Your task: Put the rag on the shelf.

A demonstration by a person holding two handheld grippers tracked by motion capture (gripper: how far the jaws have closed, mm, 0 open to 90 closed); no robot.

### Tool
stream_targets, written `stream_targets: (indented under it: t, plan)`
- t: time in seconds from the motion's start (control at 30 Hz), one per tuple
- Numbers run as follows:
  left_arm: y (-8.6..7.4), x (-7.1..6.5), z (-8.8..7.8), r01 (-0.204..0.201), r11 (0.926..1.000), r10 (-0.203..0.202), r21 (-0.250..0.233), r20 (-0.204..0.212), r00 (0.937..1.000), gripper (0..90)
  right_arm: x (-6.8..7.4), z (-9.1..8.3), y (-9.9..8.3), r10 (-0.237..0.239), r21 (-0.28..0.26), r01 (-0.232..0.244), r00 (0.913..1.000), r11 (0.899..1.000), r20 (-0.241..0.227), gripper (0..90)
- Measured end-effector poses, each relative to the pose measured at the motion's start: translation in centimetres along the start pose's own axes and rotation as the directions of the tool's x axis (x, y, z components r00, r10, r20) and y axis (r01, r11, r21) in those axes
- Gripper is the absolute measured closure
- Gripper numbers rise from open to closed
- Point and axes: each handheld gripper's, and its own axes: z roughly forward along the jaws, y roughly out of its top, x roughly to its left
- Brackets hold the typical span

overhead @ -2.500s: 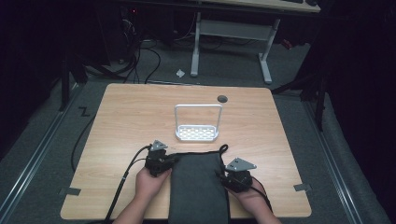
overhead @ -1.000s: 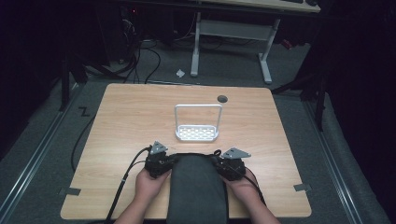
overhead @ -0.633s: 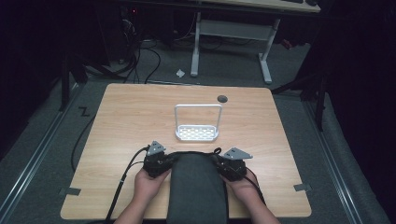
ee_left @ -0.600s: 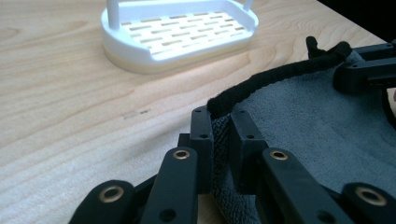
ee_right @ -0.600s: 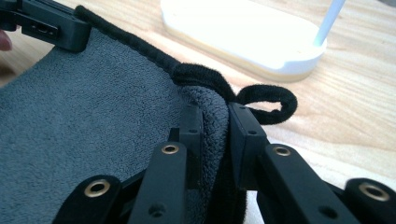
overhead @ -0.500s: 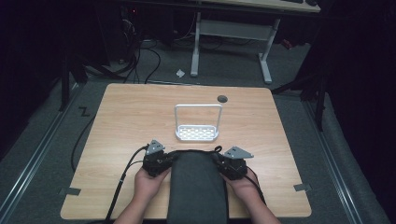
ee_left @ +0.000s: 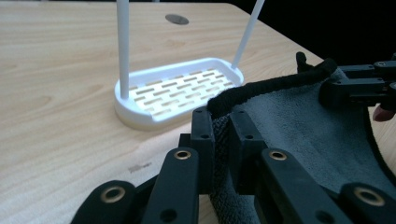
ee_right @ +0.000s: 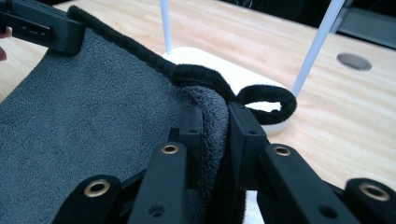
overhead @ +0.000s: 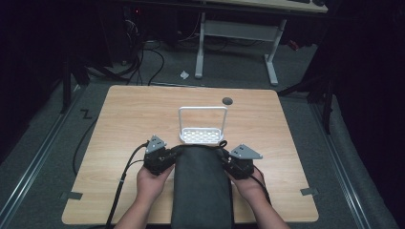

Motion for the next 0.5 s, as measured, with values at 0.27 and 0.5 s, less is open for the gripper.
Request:
stream_targets:
  t: [0.27,0.5]
  plan:
    - [2.8,-0.7,-1.2,-0.044,0.9974,0.044,-0.057,-0.01,0.999,81.9,-0.5,-0.8,2.2,0.004,-0.079,-0.002,0.9998,0.997,0.018,77.7]
    - [5.4,-1.3,-1.9,-0.083,0.9906,0.081,-0.108,-0.022,0.9965,82.1,-1.2,-1.8,4.1,0.017,-0.144,-0.011,0.9992,0.99,0.036,77.6]
